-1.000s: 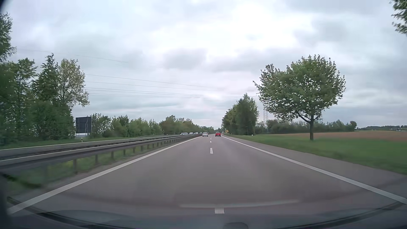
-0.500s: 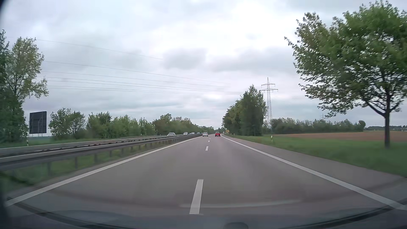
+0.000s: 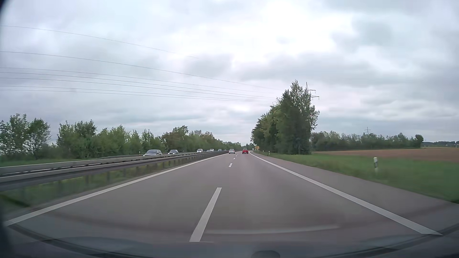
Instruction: Follow the waypoints while adhering to traffic rules and regulations
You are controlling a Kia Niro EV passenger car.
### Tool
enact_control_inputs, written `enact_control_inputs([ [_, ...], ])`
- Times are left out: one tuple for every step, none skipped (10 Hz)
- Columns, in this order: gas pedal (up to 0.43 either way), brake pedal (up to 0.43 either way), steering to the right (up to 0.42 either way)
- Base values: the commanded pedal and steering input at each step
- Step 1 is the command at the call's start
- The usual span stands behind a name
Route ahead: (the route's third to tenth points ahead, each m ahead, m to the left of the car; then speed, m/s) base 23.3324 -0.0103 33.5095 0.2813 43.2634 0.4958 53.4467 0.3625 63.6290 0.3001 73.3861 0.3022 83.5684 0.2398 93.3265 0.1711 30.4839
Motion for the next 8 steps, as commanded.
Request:
enact_control_inputs([
  [0.24,0.0,0.001],
  [0.24,0.0,0.0],
  [0.24,0.0,0.0],
  [0.24,0.0,0.0],
  [0.24,0.0,0.0],
  [0.24,0.0,0.0],
  [0.24,0.0,0.0],
  [0.24,0.0,0.0],
])
